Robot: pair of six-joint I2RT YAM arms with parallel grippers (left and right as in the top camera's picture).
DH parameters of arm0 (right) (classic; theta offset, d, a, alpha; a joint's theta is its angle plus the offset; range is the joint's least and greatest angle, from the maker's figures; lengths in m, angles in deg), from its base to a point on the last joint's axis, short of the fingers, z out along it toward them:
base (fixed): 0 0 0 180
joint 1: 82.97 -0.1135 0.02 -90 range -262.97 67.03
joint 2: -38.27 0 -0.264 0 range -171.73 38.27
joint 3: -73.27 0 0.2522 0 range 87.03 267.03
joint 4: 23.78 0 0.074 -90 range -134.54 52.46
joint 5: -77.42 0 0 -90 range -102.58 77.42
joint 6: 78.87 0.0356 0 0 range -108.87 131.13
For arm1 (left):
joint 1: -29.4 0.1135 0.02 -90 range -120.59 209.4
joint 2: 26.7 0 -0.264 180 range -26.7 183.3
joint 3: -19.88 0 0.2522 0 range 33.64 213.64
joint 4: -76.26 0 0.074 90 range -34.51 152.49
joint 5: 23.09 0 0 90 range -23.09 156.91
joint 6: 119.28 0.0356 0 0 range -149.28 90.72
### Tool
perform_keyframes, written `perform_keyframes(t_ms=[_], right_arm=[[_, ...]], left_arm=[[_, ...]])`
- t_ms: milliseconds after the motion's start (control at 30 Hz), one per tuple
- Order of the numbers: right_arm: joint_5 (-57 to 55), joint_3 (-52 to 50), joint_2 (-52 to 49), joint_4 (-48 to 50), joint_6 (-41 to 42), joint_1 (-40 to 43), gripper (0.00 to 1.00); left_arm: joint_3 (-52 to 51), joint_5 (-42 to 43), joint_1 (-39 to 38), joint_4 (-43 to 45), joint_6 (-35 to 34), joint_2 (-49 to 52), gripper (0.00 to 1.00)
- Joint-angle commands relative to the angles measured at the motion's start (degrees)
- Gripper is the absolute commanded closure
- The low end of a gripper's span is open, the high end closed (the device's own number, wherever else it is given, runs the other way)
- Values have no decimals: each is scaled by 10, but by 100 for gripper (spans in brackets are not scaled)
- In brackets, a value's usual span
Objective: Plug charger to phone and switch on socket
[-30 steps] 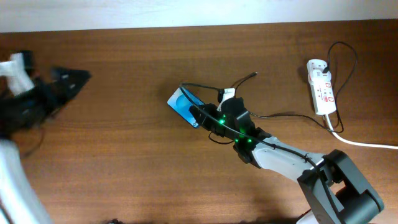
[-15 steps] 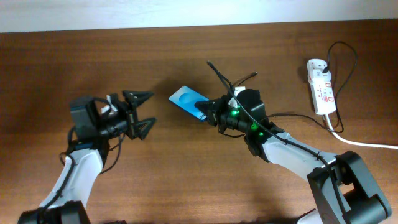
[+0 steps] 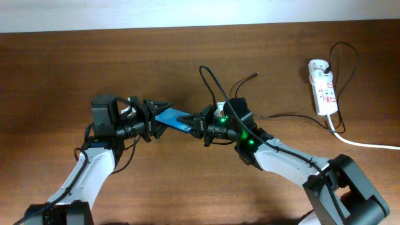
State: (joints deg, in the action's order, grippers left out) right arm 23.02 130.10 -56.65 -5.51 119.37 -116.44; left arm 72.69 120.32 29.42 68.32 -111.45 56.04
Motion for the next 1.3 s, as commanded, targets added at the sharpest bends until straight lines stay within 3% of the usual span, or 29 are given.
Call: perform_keyframes(t_ms=[0, 33, 167, 233, 267, 333, 433, 500, 533, 567, 667, 833, 933, 967, 1000, 1133, 1267], right_arm=[[-15, 13, 18, 10, -16, -16, 96], [-40, 13, 18, 10, -23, -27, 96], [-93, 13, 18, 14, -23, -52, 96], [-93, 13, 18, 14, -23, -52, 96], [-92, 13, 18, 14, -23, -52, 94], [-80, 13, 18, 12, -23, -52, 82], [-67, 13, 18, -31, -56, -51, 49], [-78, 13, 18, -79, -182, -45, 25], [-86, 13, 18, -83, -283, -38, 19], [-81, 13, 18, -83, -469, -20, 2], [-78, 13, 19, -143, -564, 59, 2], [-80, 53, 46, -222, -582, 149, 2], [-273, 196, 64, -501, -648, 151, 2], [-393, 259, 64, -592, -688, 151, 2], [-482, 298, 64, -620, -715, 151, 2], [-571, 305, 21, -602, -720, 152, 0], [-505, 320, -123, -504, -742, 160, 5]], left_arm=[[-1, -7, -2, 1, -3, 1, 59], [-1, -6, -2, 1, -25, 1, 65], [-1, -5, -9, -1, -39, 1, 67], [-1, -5, -10, -2, -39, 1, 77], [-1, -5, -10, -3, -39, 1, 88], [-1, -26, -10, -5, -39, 1, 100], [-1, -119, -10, -30, -29, 1, 100], [-1, -205, -10, -82, -17, 1, 99], [-1, -214, -10, -100, -17, 1, 100], [-1, -210, -10, -121, -12, 1, 100], [-1, -156, -10, -157, 28, 1, 100], [1, -107, -10, -153, 56, 1, 100], [58, -115, -10, -153, 56, 20, 100], [96, -118, -10, -153, 58, 47, 100], [150, -100, -16, -153, 75, 99, 100], [218, -17, -39, -153, 113, 183, 100], [219, -6, -60, -187, 165, 193, 100]])
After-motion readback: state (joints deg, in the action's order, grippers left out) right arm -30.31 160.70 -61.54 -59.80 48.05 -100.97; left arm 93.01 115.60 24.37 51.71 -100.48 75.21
